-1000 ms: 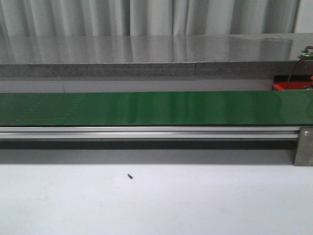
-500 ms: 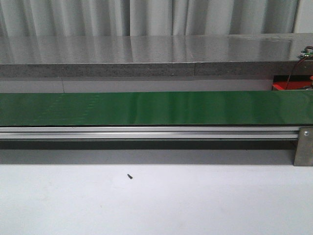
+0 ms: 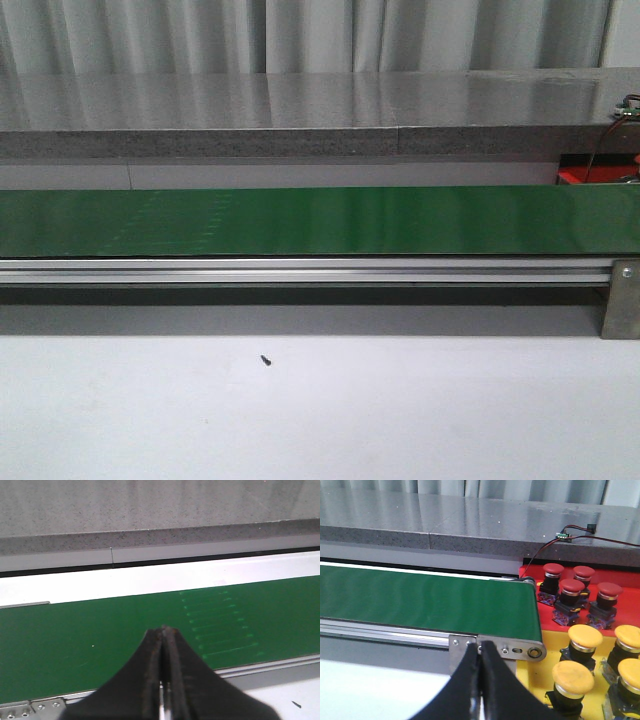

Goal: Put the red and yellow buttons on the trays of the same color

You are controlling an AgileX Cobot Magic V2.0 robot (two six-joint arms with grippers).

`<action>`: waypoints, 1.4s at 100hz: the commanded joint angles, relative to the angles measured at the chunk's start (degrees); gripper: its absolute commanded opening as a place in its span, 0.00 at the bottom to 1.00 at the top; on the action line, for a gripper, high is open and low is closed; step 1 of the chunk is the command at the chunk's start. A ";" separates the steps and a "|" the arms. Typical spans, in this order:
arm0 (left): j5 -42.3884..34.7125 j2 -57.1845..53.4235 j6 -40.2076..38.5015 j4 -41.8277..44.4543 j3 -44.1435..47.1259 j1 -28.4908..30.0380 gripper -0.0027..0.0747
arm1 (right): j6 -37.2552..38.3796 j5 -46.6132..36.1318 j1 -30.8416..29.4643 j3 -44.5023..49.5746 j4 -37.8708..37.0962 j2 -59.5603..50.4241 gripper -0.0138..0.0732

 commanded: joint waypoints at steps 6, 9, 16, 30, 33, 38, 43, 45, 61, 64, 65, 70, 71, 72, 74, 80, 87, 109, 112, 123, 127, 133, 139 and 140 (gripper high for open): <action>-2.74 -0.32 0.03 -1.59 -1.41 -0.45 0.01 | 0.21 -4.91 0.06 -1.09 -0.63 -1.00 0.08; -2.74 -0.32 0.03 -1.59 -1.41 -0.45 0.01 | 0.21 -4.91 0.06 -1.09 -0.63 -1.00 0.08; -2.74 -0.32 0.03 -1.59 -1.41 -0.45 0.01 | 0.21 -4.91 0.06 -1.09 -0.63 -1.00 0.08; -2.74 -0.32 0.03 -1.59 -1.41 -0.45 0.01 | 0.21 -4.91 0.06 -1.09 -0.63 -1.00 0.08; -2.74 -0.32 0.03 -1.59 -1.41 -0.45 0.01 | 0.21 -4.91 0.06 -1.09 -0.63 -1.00 0.08; -2.74 -0.32 0.03 -1.59 -1.41 -0.45 0.01 | 0.21 -4.91 0.06 -1.09 -0.63 -1.00 0.08; -2.74 -0.32 0.03 -1.59 -1.41 -0.45 0.01 | 0.21 -4.91 0.06 -1.09 -0.63 -1.00 0.08; -2.74 -0.32 0.03 -1.59 -1.41 -0.45 0.01 | 0.21 -4.91 0.06 -1.09 -0.63 -1.00 0.08; -2.74 -0.32 0.03 -1.59 -1.41 -0.45 0.01 | 0.21 -4.91 0.06 -1.09 -0.63 -1.00 0.08; -2.74 -0.32 0.03 -1.59 -1.22 -0.45 0.01 | 0.21 -4.91 0.06 -1.09 -0.63 -1.00 0.08; -2.86 -0.32 0.03 -1.59 -1.16 -0.45 0.01 | 0.21 -4.91 0.06 -1.09 -0.63 -1.00 0.08; -3.33 -0.32 0.03 -1.59 -0.72 -0.45 0.01 | 0.21 -4.91 0.06 -1.09 -0.63 -1.00 0.08; -3.48 -0.32 0.03 -1.59 -0.62 -0.45 0.01 | 0.21 -4.91 0.06 -1.09 -0.63 -1.00 0.08; -3.66 -0.32 0.03 -1.59 -0.63 -0.45 0.01 | 0.21 -4.91 0.06 -1.09 -0.63 -1.00 0.08; -4.40 -0.32 0.03 -1.59 -0.63 -0.45 0.01 | 0.21 -4.91 0.06 -1.09 -0.63 -1.00 0.08; -6.77 -0.65 0.03 -1.59 -0.27 -0.45 0.01 | 0.21 -4.91 0.06 -1.09 -0.63 -1.00 0.08; -7.71 -2.15 -0.07 -0.57 0.36 -0.45 0.01 | 0.21 -4.91 0.06 -1.09 -0.63 -1.00 0.08; -8.91 -10.31 -21.73 22.90 4.42 -0.45 0.01 | 0.21 -4.91 0.06 -1.09 -0.63 -1.00 0.08; -9.62 -11.72 -26.01 26.92 5.27 -0.45 0.01 | 0.21 -4.91 0.06 -1.09 -0.63 -1.00 0.08; -12.90 -15.95 -40.61 40.41 9.15 -0.45 0.01 | 0.21 -4.91 0.06 -1.09 -0.63 -1.00 0.08; -13.70 -17.76 -45.48 45.20 10.64 -0.45 0.01 | 0.21 -4.91 0.06 -1.09 -0.63 -1.00 0.08; -14.40 -20.70 -50.64 49.72 12.53 -0.45 0.01 | 0.21 -4.91 0.06 -1.09 -0.63 -1.00 0.08; -15.13 -23.37 -51.88 51.05 14.78 -0.45 0.01 | 0.21 -4.91 0.06 -1.09 -0.63 -1.00 0.08; -15.25 -24.05 -51.88 51.05 15.03 -0.45 0.01 | 0.21 -4.91 0.06 -1.09 -0.63 -1.00 0.08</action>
